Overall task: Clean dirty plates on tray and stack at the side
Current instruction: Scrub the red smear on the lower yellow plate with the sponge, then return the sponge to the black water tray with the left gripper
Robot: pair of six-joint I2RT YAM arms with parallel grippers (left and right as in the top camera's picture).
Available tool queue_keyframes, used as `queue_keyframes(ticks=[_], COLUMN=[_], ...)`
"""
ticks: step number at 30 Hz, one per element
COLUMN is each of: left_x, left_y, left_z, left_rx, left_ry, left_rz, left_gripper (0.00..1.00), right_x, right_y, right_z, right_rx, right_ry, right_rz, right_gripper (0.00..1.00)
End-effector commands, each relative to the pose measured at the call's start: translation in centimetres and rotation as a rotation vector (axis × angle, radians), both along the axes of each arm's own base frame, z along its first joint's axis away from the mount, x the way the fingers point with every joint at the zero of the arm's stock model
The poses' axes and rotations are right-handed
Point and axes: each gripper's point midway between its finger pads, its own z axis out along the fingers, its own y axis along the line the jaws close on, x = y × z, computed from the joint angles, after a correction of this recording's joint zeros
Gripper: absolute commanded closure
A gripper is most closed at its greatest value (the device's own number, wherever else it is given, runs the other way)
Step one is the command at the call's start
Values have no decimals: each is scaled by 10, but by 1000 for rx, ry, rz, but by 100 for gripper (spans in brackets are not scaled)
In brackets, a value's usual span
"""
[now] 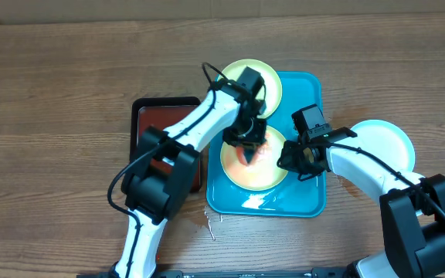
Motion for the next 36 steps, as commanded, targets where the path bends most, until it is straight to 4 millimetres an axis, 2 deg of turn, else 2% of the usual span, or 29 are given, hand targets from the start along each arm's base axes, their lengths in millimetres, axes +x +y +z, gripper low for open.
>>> queue_keyframes(ticks=[1, 5, 7, 12, 17, 22, 27, 30, 33, 36], left_x=[-35, -37, -37, -23, -8, 8, 21, 27, 30, 27], left_y=[-20, -7, 6, 49, 78, 102, 109, 125, 158, 193], left_z=[-10, -13, -15, -19, -13, 21, 94, 130, 146, 142], left_rx=[-48, 13, 68, 257, 321, 298, 145, 124, 229, 355], left_ry=[113, 126, 130, 84, 57, 12, -113, -210, -281, -273], left_rz=[-84, -75, -60, 13, 61, 137, 207, 250, 299, 340], left_gripper=[96, 96, 96, 96, 96, 96, 96, 96, 96, 96], right_x=[-8, -8, -8, -10, -11, -11, -12, -11, -11, -11], right_y=[-16, -16, -17, -17, -17, -18, -18, -18, -18, -18], right_z=[-17, -17, -17, -18, -18, -18, -18, -18, -18, -18], right_rx=[-84, -84, -85, -87, -88, -90, -89, -89, -89, -89], right_ry=[38, 38, 39, 46, 49, 52, 52, 51, 51, 51], right_rz=[-13, -13, -13, -13, -13, -13, -12, -13, -13, -13], right_gripper=[96, 96, 96, 96, 96, 96, 96, 96, 96, 96])
